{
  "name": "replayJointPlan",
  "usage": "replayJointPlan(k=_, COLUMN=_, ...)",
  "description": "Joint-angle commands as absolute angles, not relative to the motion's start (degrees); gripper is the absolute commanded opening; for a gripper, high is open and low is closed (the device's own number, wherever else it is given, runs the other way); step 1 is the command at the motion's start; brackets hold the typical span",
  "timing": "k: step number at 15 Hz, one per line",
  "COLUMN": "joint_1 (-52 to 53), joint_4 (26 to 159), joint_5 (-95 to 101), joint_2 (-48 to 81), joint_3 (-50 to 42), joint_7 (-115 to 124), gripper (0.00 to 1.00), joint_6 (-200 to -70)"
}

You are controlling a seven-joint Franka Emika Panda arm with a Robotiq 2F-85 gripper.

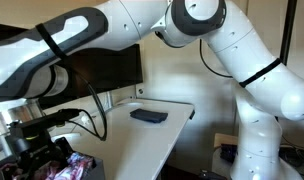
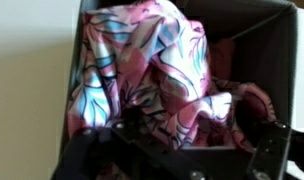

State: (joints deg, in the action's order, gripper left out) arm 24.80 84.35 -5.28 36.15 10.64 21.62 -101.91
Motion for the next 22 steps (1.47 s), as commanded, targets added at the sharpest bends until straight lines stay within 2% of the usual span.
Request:
replayJointPlan(k=1, joint_1=24.8, joint_4=85.6, joint_5=-4.8, joint_2=32.8, joint_3=10.0, joint_7=23.4, gripper=1.00, joint_6=-102.2)
replayJointPlan(k=7, joint_1=24.9, joint_4=87.8, joint_5=-4.3, joint_2=27.5, joint_3=9.6, joint_7=24.5, gripper=1.00, joint_6=-104.8)
replayJointPlan(k=18, joint_1=24.1, joint_4=86.1, joint_5=-3.6, joint_2=28.4, joint_3=10.1, joint_7=21.0, gripper=1.00, joint_6=-113.9)
replayJointPlan(k=22, joint_1=23.8, joint_4=86.0, joint_5=-4.1, joint_2=28.5, joint_3=10.5, joint_7=19.4, gripper=1.00, joint_6=-112.8)
